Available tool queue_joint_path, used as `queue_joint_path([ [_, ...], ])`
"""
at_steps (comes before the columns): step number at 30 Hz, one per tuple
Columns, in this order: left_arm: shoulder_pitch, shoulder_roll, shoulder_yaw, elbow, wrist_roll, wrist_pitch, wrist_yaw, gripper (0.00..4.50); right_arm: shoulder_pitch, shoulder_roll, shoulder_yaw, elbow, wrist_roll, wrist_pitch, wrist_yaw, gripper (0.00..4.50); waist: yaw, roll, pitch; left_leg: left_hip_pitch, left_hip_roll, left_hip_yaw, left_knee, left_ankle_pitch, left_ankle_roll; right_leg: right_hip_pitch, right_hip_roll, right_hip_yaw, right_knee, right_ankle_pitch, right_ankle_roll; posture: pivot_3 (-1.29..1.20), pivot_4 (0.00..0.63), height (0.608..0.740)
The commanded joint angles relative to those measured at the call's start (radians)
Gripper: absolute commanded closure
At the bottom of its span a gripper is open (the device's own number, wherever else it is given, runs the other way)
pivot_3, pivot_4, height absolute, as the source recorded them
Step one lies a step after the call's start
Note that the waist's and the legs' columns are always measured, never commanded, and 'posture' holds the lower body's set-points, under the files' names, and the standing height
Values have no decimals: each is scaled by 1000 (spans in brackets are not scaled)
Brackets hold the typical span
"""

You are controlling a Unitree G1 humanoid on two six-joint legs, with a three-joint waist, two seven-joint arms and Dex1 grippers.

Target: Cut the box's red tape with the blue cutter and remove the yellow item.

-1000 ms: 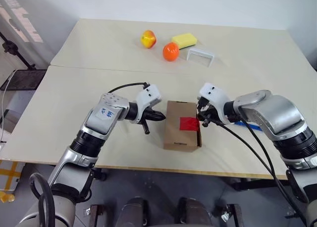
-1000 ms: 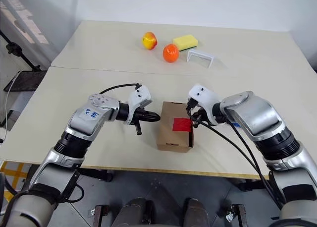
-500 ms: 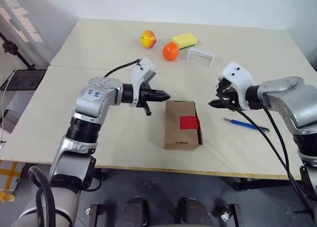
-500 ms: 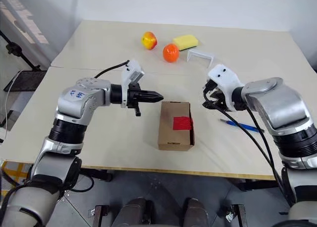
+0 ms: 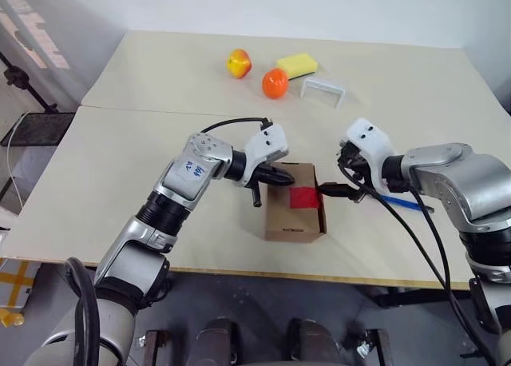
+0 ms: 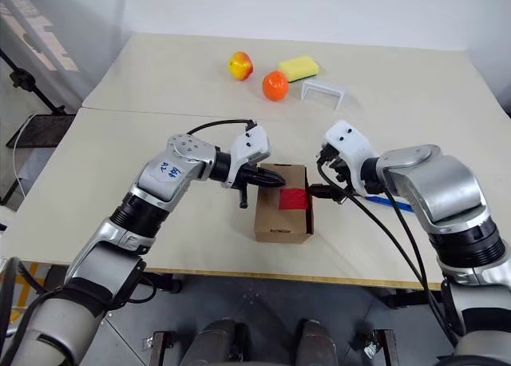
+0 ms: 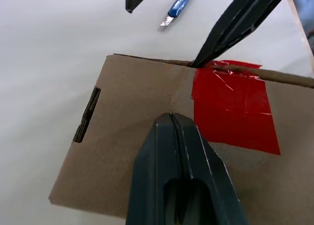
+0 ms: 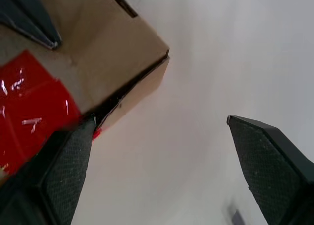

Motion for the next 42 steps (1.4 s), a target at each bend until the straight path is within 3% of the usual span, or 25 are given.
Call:
queue_joint_path([
  [1,14,9,-12,-5,19,7,-11,4500,19,-22,3,-32,7,-9,15,49,0,0,0,0,0,0,0,0,0,0,0,0,0,0,0,0,150,740],
  [8,32,16,-16,-31,22,23,-14,4500,53,-78,127,13,-87,-111,28,49,0,0,0,1,0,-1,0,0,0,2,0,0,0,0,0,0,150,740],
  [12,52,26,-13,-61,20,43,-8,4500,98,-154,230,87,-219,-243,41,49,1,0,0,1,-1,-1,1,0,0,3,0,0,0,0,0,0,150,740],
  [15,64,31,-7,-79,19,58,-2,4500,119,-170,238,104,-252,-289,61,49,0,0,-1,2,-1,-2,1,0,0,4,-1,0,-1,0,0,0,150,740],
  [21,82,37,-1,-106,19,77,10,4500,143,-147,97,77,-178,-219,82,49,4,-1,-1,2,0,-3,3,0,0,5,-1,0,-1,0,0,0,150,740],
  [25,101,45,-2,-137,16,89,9,4500,99,-15,-273,127,28,139,81,49,1,0,-1,2,1,-3,3,0,0,5,0,0,-1,0,-1,0,150,740],
  [30,103,41,-8,-146,17,89,6,4500,48,119,-409,222,118,296,56,49,1,0,-1,2,1,-3,3,0,0,4,0,0,0,-1,-1,0,150,740],
  [37,93,30,-23,-142,13,94,-12,4500,25,217,-256,484,91,141,61,49,-3,-1,-2,3,-1,-2,3,0,0,4,0,1,1,-1,-1,0,150,740],
  [42,94,40,-38,-125,22,83,-30,4500,-33,253,-220,625,104,75,113,49,-12,-1,-2,8,1,-2,3,0,0,7,0,2,2,-1,-1,0,150,740],
])
